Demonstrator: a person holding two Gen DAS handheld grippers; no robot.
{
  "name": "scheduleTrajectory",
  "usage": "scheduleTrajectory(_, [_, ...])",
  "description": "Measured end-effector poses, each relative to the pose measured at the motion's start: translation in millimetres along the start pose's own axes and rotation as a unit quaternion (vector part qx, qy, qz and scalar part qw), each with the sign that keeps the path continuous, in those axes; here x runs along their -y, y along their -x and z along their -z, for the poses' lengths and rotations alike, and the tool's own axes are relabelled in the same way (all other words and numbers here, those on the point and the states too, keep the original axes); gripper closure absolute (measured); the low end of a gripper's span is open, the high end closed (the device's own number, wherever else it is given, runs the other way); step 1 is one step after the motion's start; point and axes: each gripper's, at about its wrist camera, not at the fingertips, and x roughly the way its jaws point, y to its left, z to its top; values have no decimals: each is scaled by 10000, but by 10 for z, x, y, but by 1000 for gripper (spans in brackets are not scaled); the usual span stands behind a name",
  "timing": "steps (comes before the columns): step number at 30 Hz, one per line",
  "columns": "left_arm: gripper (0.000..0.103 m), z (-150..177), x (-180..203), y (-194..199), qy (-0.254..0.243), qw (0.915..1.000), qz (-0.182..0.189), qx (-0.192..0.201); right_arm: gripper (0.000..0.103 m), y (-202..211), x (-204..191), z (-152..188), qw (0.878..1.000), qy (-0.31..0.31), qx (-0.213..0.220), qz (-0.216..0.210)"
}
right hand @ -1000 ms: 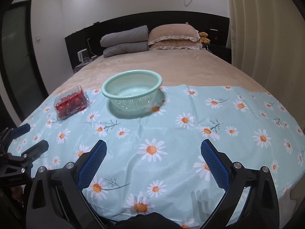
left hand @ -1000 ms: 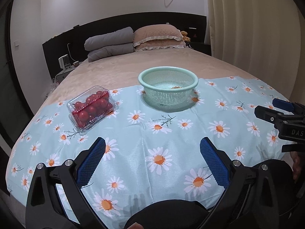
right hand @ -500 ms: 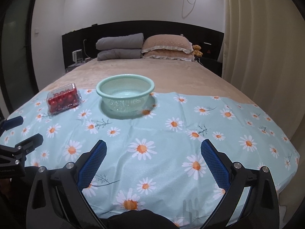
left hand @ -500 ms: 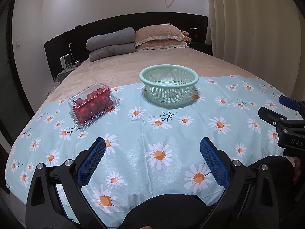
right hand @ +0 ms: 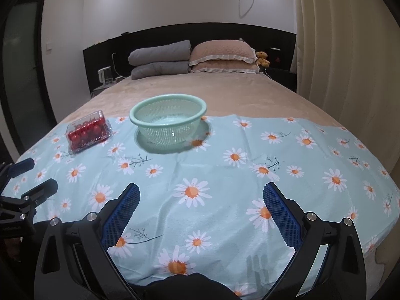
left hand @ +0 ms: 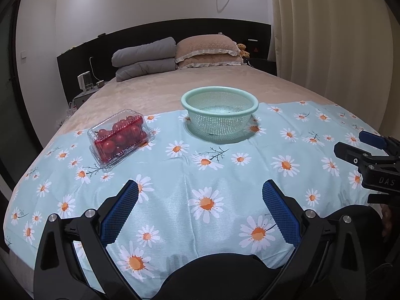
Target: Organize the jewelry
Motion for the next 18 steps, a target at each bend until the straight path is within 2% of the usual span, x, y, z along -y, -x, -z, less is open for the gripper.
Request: scheduleTrajectory(18, [6,15,11,-21,22,10000,-60,-49,8,14,-59,7,9999,111,56,16])
